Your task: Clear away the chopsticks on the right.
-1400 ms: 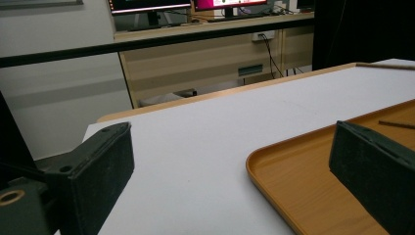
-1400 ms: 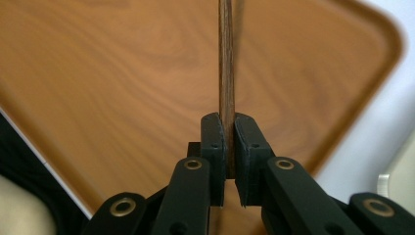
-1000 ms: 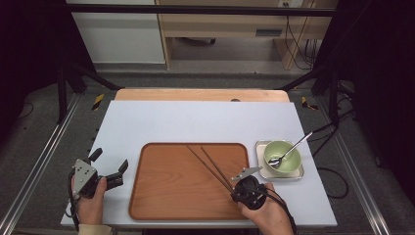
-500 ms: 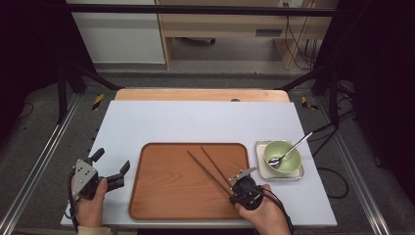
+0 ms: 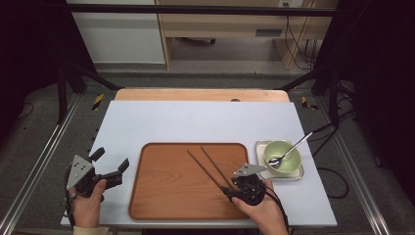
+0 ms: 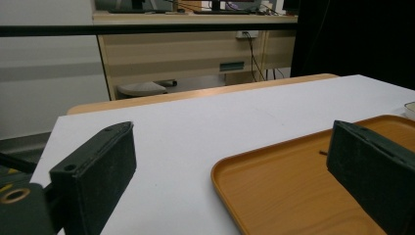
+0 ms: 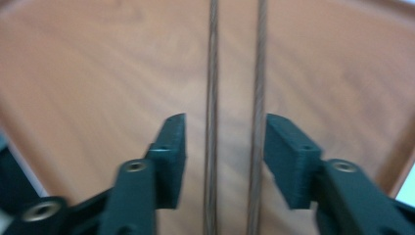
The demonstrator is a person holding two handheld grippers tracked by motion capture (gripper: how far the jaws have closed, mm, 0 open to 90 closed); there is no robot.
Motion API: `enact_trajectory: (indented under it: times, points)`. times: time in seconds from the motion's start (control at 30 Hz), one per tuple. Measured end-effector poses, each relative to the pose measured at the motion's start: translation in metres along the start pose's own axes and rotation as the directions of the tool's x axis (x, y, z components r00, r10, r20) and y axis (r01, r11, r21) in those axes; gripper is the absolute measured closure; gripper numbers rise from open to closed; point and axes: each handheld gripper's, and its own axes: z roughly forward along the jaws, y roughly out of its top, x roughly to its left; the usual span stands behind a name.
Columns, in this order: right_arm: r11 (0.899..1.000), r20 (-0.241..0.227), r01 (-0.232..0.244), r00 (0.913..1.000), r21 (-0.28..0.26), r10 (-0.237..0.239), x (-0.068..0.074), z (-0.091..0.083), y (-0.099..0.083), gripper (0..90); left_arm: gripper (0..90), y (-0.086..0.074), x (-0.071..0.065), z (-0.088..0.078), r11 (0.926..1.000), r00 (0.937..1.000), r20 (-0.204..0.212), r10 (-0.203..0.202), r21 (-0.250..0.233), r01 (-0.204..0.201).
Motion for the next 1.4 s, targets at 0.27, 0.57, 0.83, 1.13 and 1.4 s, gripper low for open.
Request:
enact_trajectory:
  times: [0.27, 0.57, 0.83, 1.13, 1.4]
  points:
    - [0.981, 0.111, 0.156, 0.9836, -0.117, -0.143, 0.005, 0.003, -0.005, 28.7, 3.8, 0.004, -0.018, 0.004, 0.9995, 0.9972, 0.073, 0.02, 0.023, -0.022]
    - [0.949, 0.083, 0.159, 0.9865, -0.272, -0.141, -0.003, -0.008, 0.005, 14.5, 3.5, 0.002, -0.037, 0.013, 0.9962, 0.9939, 0.096, 0.053, 0.064, -0.059]
    - [0.928, 0.113, 0.208, 0.977, -0.311, -0.181, -0.019, -0.004, 0.026, 10.5, 3.8, 0.004, -0.055, 0.022, 0.9844, 0.9908, 0.109, 0.08, 0.148, -0.096]
    - [0.939, 0.135, 0.17, 0.9817, -0.299, -0.135, -0.026, -0.01, 0.007, 14.8, 7.1, 0.013, -0.087, 0.04, 0.9538, 0.9683, 0.221, 0.116, 0.247, -0.171]
    - [0.894, 0.218, 0.248, 0.9601, -0.372, -0.176, -0.028, -0.024, -0.002, 16.8, 10.0, 0.021, -0.107, 0.062, 0.918, 0.9202, 0.339, 0.196, 0.267, -0.294]
